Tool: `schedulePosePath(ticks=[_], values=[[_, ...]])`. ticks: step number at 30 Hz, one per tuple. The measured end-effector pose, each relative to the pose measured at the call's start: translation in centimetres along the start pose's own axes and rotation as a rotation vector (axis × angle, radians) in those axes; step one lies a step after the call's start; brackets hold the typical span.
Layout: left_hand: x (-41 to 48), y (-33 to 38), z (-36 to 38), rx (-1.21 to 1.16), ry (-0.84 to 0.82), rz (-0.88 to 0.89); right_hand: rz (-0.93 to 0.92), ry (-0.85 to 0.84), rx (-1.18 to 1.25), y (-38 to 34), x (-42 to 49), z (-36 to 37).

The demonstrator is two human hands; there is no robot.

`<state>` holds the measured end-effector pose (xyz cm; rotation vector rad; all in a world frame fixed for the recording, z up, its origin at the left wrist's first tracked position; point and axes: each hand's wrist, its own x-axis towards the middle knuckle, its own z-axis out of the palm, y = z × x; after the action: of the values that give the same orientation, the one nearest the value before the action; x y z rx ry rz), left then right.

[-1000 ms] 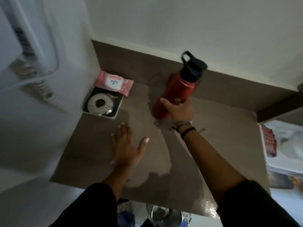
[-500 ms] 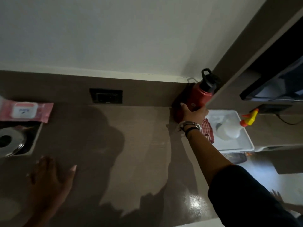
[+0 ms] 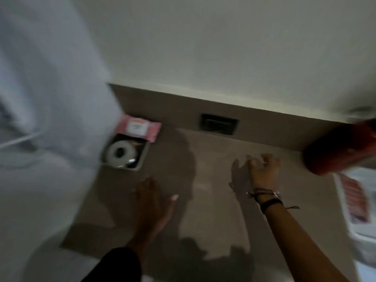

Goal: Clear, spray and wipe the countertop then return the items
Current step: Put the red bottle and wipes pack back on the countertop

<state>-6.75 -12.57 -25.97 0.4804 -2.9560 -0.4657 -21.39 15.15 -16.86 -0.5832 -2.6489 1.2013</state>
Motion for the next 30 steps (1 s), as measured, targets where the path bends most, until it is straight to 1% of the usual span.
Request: schedulePosePath(ticks=[1, 3, 4, 5, 6, 7, 8, 10, 13, 15, 18, 21, 23, 24, 26, 28, 30], values=[[0.1, 0.0, -0.2, -0.019, -0.019, -0.002, -0.189, -0.128, 0.001, -2.4, -2.3, 2.9], [0.4, -0.3, -0.2, -0.031, -0.054, -0.029, -0.559, -0.298, -0.062, -7.6, -5.9, 8.6], [0.6, -0.5, 0.0, -0.025, -0.065, -0.044, -0.67, -0.397, -0.091, -10.3, -6.9, 11.0], [0.6, -0.7, 0.2, -0.018, -0.071, -0.055, -0.699, -0.495, -0.093, -12.7, -7.4, 13.5], [0.7, -0.8, 0.5, -0.017, -0.07, -0.059, -0.69, -0.565, -0.088, -14.8, -7.5, 15.9], [0.7, -1.0, 0.7, -0.023, -0.058, -0.057, -0.67, -0.625, -0.117, -16.6, -7.1, 18.2], [0.7, -1.0, 1.0, -0.037, -0.045, -0.056, -0.667, -0.679, -0.196, -18.0, -6.7, 20.3], [0.6, -0.9, 1.2, -0.067, -0.021, -0.057, -0.717, -0.744, -0.374, -20.1, -5.5, 24.1], [0.7, -0.8, 0.9, -0.061, -0.018, -0.076, -0.756, -0.796, -0.532, -21.2, -4.1, 27.9], [0.8, -0.8, 0.7, -0.054, -0.038, -0.079, -0.795, -0.757, -0.59, -20.8, -3.8, 28.9], [0.6, -0.7, 0.1, -0.056, -0.061, -0.072, -0.792, -0.682, -0.52, -19.9, -4.1, 27.6], [0.7, -0.5, -0.3, -0.066, -0.061, -0.086, -0.717, -0.671, -0.367, -17.4, -4.8, 23.1], [0.6, -0.5, -0.4, -0.08, -0.027, -0.076, -0.681, -0.539, -0.292, -14.3, -5.3, 18.5], [0.5, -0.6, -0.3, -0.087, -0.005, -0.063, -0.642, -0.444, -0.291, -12.5, -5.3, 16.1], [0.5, -0.6, -0.1, -0.069, 0.018, -0.038, -0.476, -0.285, -0.347, -8.8, -5.2, 11.7], [0.5, -0.8, -0.1, -0.019, -0.005, -0.025, -0.259, -0.193, -0.45, -5.7, -3.9, 8.5], [0.4, -1.0, -0.3, 0.027, -0.019, -0.009, -0.083, -0.141, -0.516, -3.4, -2.0, 6.4]])
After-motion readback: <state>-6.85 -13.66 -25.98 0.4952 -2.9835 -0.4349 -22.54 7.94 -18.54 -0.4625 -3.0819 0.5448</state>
